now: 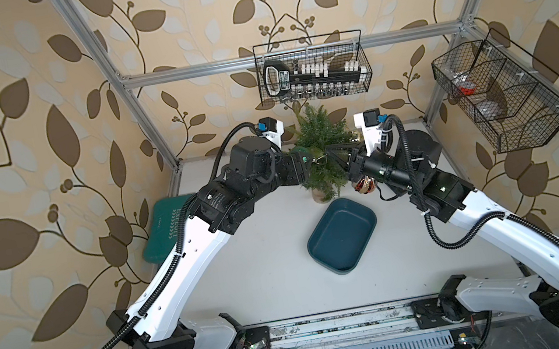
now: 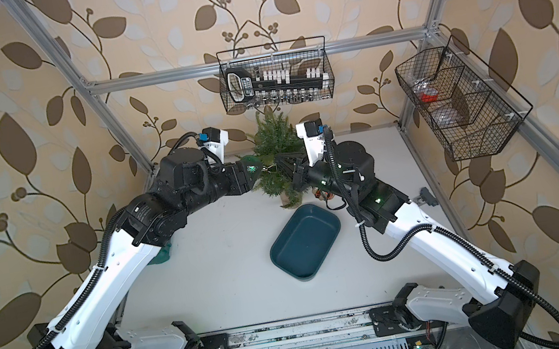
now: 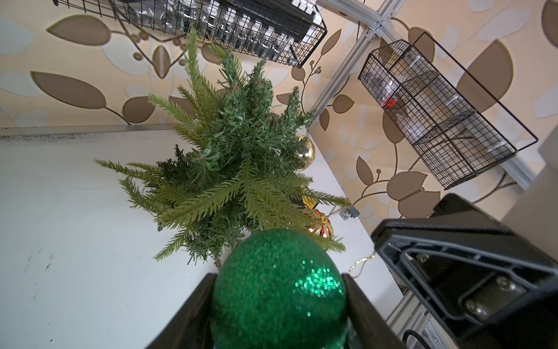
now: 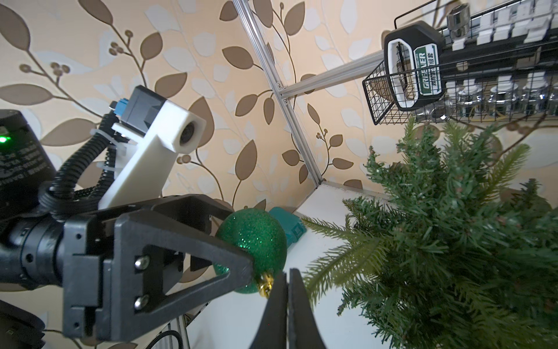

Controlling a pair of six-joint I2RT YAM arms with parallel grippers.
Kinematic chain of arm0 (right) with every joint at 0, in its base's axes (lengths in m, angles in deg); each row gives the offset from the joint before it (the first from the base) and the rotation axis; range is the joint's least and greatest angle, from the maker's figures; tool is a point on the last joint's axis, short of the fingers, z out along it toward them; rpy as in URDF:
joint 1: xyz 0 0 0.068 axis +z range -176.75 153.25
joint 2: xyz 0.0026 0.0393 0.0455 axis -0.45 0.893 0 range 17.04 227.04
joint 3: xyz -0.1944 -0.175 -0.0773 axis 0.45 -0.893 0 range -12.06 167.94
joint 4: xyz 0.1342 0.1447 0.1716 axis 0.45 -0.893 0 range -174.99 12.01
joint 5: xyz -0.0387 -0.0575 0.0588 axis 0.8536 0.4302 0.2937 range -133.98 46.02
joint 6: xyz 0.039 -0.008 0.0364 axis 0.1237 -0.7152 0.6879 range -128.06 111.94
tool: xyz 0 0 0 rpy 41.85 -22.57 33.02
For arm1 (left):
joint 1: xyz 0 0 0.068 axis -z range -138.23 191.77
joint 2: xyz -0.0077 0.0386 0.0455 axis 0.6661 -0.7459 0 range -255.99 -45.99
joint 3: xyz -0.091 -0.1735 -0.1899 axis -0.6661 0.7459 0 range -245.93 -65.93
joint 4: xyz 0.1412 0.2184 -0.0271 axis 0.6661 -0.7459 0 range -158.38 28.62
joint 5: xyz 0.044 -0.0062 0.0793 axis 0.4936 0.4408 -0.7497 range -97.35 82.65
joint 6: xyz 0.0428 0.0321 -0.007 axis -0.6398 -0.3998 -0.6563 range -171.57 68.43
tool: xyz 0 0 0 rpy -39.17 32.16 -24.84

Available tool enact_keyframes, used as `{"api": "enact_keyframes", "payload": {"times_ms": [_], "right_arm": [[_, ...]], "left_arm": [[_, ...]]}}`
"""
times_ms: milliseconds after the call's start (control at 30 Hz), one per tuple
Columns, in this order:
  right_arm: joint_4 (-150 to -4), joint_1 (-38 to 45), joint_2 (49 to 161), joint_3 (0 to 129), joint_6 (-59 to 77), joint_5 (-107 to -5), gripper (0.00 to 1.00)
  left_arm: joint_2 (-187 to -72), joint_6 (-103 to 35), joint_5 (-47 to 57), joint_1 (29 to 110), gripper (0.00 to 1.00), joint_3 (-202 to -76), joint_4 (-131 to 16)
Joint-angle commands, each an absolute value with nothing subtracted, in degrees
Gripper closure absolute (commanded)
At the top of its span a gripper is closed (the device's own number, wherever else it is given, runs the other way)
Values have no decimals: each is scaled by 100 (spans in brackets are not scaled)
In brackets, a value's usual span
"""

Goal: Decorate the small christmas tree with ornaments
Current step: Hang an ornament on the christmas tree.

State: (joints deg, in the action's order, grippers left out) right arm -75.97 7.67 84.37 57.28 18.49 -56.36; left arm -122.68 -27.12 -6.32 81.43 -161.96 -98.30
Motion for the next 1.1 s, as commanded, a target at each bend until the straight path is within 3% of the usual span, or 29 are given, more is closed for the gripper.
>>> {"api": "enact_keyframes", "payload": {"times_ms": [0, 1067], "right_arm": [[-7406, 702, 8532, 5966, 1849, -5564, 99], [-7020, 398, 8629, 5484, 2195, -5558, 100]], "left_arm": [[-12274, -2739, -732, 8071, 49, -16432, -9592], [-12387, -2613, -686, 7825, 50, -16069, -9405]]}}
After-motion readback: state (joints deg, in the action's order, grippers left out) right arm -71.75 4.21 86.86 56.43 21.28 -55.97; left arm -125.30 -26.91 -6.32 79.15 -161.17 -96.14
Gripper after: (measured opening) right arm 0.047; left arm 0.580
